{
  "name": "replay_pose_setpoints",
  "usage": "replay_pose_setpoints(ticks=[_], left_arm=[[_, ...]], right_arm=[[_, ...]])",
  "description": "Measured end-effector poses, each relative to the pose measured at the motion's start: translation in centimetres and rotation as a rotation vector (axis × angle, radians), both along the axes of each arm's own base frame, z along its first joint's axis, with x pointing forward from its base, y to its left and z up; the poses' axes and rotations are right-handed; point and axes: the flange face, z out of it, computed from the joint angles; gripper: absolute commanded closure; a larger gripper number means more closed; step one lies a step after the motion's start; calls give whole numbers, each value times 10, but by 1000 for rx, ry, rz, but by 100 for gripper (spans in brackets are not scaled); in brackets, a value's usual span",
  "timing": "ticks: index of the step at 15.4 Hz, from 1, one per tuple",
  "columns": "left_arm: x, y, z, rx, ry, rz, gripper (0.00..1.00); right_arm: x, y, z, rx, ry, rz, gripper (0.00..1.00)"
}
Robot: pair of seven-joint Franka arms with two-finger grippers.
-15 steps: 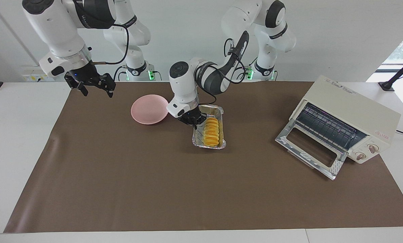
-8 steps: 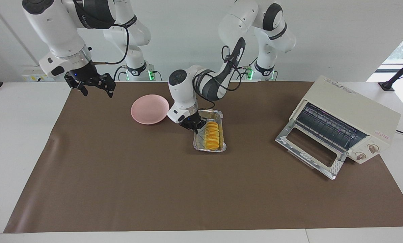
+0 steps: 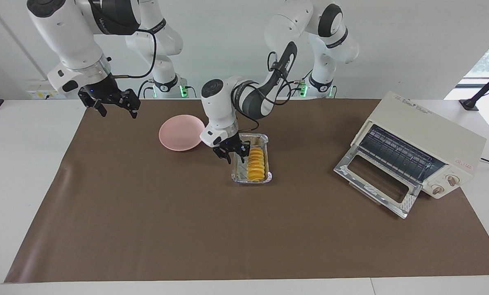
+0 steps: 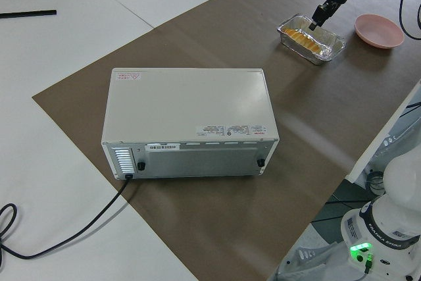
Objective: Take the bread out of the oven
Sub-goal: 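Set the foil tray on the table and open the left gripper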
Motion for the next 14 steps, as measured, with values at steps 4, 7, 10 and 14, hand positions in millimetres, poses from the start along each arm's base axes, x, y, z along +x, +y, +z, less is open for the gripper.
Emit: replay_pose_setpoints(ticks=[4, 7, 10, 14], left_arm=[[68, 74, 81, -87, 18, 52, 0], [97, 171, 144, -83, 88, 2, 0], [112, 258, 182, -74, 141, -38, 0], [109, 355, 230, -79, 192, -106, 0]], right_arm=[[0, 0, 0, 0, 0, 0, 0], [0, 0, 0, 0, 0, 0, 0], [0, 0, 0, 0, 0, -1, 0], [0, 2, 0, 0, 0, 5, 0]])
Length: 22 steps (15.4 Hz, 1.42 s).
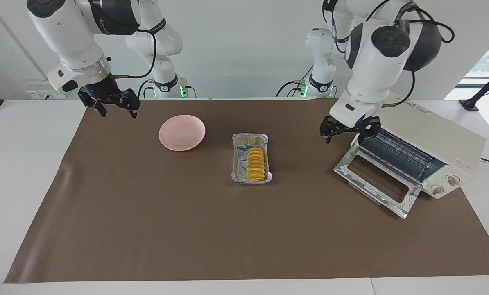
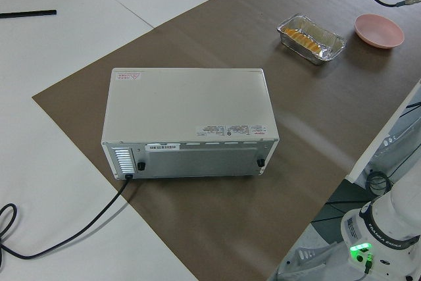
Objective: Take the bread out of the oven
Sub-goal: 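Set the foil tray on the table and open the left gripper, then grasp the foil tray rim with the right gripper while the left gripper retracts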
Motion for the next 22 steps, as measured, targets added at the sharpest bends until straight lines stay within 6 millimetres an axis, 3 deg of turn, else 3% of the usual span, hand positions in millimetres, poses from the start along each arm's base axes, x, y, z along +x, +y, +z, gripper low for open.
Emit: replay_pose_setpoints(ticks=[3, 4, 6, 8, 12, 16, 22], left_arm=[[-22, 45, 34, -16, 16, 6, 0], [-38, 57, 43, -27, 11, 15, 0], [-57, 70, 43, -32, 38, 24, 0], [-65, 85, 40, -32, 65, 37, 0], [-63, 94, 32, -34, 99, 51, 0], [-62, 110, 23, -38, 138, 82, 0], [-69, 102, 23, -55, 142, 78, 0]], right_arm=[[1, 23, -1, 3, -18, 47, 0], [1, 48, -5, 5, -30, 93, 0], [-4, 96, -19, 6, -32, 173, 0], [-11, 142, -50, 8, -42, 192, 0], [-18, 209, -119, 21, -65, 159, 0], [-15, 264, -170, 52, -94, 120, 0], [-18, 306, -227, 64, -73, 34, 0]])
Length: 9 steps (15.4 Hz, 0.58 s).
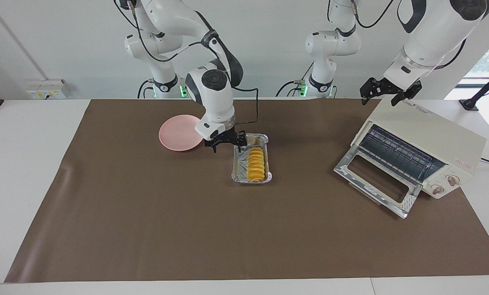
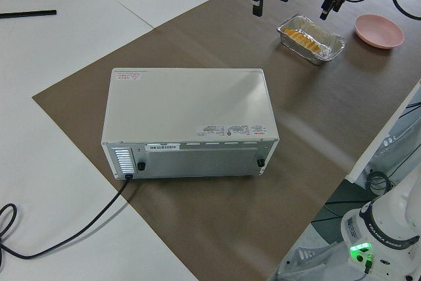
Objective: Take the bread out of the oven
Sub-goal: 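Grasp the foil tray rim with the right gripper while the left gripper retracts, then slide the foil tray with the right gripper beside the pink plate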
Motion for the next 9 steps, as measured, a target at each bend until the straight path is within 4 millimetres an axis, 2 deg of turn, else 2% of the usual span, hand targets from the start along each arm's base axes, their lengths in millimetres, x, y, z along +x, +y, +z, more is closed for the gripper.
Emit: replay_pose_setpoints(ticks=[3, 5, 9], left_arm=[[0, 0, -3, -6, 8, 2, 0], [1, -3, -5, -8, 13, 6, 0], [8, -3, -17, -34, 39, 27, 0]], right_arm=[[-1, 12, -18, 10, 0, -35, 6], [-3, 18, -29, 8, 10, -57, 20], [-5, 17, -39, -1, 25, -63, 45]])
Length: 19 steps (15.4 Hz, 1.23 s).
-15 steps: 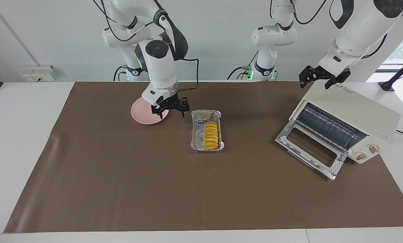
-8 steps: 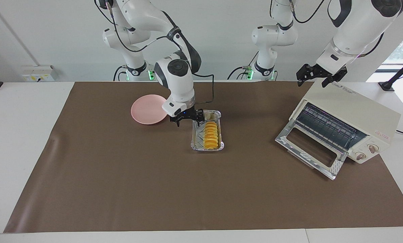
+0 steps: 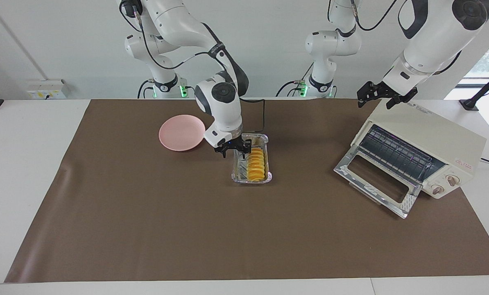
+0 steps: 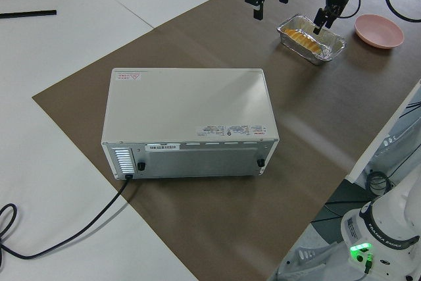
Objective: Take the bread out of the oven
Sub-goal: 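Slide the foil tray with the right gripper beside the pink plate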
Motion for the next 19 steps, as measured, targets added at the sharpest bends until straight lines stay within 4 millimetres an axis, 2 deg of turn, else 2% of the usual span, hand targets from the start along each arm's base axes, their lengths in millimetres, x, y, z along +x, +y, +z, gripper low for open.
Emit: replay_pose_setpoints(ticks=[3, 4, 5, 6, 10, 13, 14, 16, 19], left_arm=[[2, -4, -5, 2, 11, 5, 0], [2, -4, -5, 2, 11, 7, 0], [2, -3, -4, 2, 10, 8, 0], [2, -3, -4, 2, 10, 10, 0], [4, -2, -4, 1, -3, 13, 0], [4, -1, -5, 1, -1, 14, 0], [4, -1, -7, 2, 3, 14, 0], [3, -1, -9, 2, 8, 14, 0], [3, 0, -7, 2, 6, 16, 0]], right_arm=[[-6, -3, -12, -8, 13, -6, 60], [-8, -5, -17, -5, 8, -17, 70], [-10, -6, -21, 1, -1, -35, 90], [-12, -7, -25, 6, -9, -56, 100], [-13, -6, -26, 16, -21, -84, 100], [-5, -15, -14, 27, -43, -111, 100], [4, -27, -6, 33, -54, -138, 100], [28, -71, 12, 63, -45, -162, 100], [63, -163, 33, 158, -21, -140, 100]])
